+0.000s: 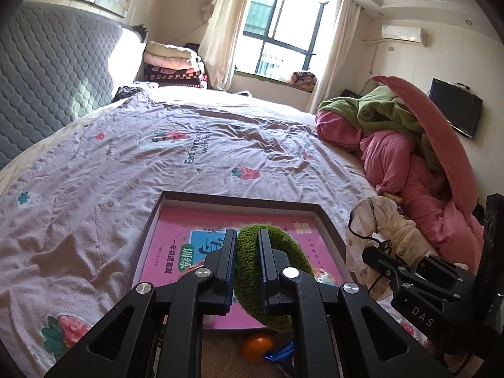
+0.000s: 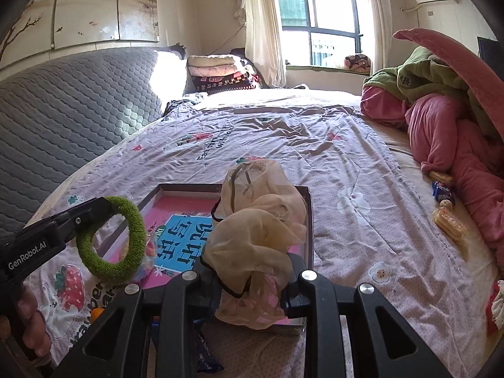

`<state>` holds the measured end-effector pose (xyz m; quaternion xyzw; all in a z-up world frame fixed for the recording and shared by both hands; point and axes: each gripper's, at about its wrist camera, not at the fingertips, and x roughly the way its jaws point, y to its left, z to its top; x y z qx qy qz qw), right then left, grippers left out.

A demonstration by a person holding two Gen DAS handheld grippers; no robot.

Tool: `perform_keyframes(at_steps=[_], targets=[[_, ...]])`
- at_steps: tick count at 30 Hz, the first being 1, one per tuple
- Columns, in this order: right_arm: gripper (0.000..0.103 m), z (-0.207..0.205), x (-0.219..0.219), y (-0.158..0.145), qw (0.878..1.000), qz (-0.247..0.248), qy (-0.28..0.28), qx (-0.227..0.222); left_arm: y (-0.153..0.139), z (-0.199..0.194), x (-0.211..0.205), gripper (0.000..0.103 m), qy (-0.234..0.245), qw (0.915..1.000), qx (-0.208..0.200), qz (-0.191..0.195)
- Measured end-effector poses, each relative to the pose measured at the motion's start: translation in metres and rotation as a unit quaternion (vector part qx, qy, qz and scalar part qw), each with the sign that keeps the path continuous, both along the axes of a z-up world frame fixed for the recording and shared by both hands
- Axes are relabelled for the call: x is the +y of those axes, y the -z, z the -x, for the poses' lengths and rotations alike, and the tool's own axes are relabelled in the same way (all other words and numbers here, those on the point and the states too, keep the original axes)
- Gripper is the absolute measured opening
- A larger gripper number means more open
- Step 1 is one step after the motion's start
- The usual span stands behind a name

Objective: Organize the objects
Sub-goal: 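Lift the green ring with the left tool toward the tray while the right tool carries the mesh bag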

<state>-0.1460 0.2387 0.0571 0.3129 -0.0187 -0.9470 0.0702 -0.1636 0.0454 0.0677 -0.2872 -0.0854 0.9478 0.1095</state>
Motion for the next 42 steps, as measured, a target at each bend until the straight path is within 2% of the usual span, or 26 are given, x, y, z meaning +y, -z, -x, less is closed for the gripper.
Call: perform_keyframes(at_steps=[19, 30, 42], targets=[[0.029, 0.016, -0.001, -0.005, 0.999, -0.030, 0.007, 0.009, 0.008, 0.015, 0.006, 0.013, -0.010, 0.9998, -0.010, 0.011], [0.029, 0.033, 0.009, 0.003, 0.999, -0.036, 0.016, -0.001, 0.022, 0.031, 0.012, 0.013, -0.008, 0.9996, -0.026, 0.006], [0.029, 0.055, 0.013, 0.038, 0.996, -0.069, 0.036, -0.037, 0.041, 0.048, 0.022, 0.013, -0.012, 0.9986, -0.049, 0.014]])
